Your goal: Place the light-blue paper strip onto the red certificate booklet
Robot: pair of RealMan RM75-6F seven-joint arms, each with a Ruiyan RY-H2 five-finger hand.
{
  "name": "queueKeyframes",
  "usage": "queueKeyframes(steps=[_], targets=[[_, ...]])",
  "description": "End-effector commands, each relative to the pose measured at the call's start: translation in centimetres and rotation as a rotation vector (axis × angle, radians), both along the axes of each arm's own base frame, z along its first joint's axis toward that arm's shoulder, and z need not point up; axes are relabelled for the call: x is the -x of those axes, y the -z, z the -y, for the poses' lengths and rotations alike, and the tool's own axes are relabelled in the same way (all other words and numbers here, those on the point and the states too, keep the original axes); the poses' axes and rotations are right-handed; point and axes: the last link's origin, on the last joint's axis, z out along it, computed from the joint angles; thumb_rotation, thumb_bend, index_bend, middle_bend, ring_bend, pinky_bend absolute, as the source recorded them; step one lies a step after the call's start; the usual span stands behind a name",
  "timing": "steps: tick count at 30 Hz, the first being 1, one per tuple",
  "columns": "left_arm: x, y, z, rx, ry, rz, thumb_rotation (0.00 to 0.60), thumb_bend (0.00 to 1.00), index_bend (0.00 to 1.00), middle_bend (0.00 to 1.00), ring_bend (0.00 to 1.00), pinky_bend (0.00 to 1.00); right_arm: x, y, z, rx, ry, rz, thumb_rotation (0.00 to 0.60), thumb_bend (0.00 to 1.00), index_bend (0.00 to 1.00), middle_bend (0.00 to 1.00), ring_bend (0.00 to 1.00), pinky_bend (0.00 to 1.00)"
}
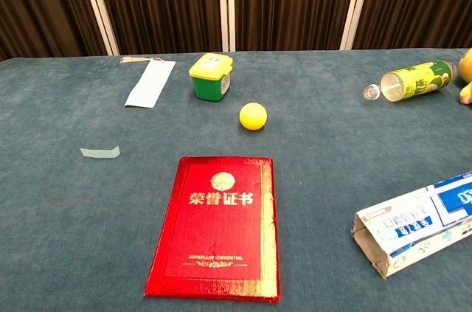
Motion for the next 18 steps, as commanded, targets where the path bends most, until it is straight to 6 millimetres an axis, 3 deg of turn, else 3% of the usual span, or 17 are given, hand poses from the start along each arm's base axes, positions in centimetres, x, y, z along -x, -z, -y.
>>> queueKeyframes(steps=[1,11,14,18], targets=[[0.0,0.0,0.0,0.003,-0.002,0.001,0.6,0.0,0.0,0.0,0.0,0.0,0.0,0.0,0.0,0.003,-0.001,0.003,0.6,0.0,0.02,0.0,0.0,0.0],[0.4,0.8,-0.7,0.037,-0.02,0.001,0.6,0.0,0.0,0.0,0.0,0.0,0.1,0.1,0.1,0.004,-0.002,0.004,0.6,0.0,0.03,0.0,0.0,0.0],[0.4,1.4,-2.1,0.054,-0.013,-0.011,0.6,0.0,0.0,0.0,0.0,0.0,0.2,0.2,0.3,-0.002,0.001,0.004,0.6,0.0,0.03,0.0,0.0,0.0],[0.2,3.3,-5.8,0.095,-0.005,-0.004,0.6,0.0,0.0,0.0,0.0,0.0,0.4,0.5,0.7,-0.004,0.009,-0.016,0.6,0.0,0.03,0.0,0.0,0.0]])
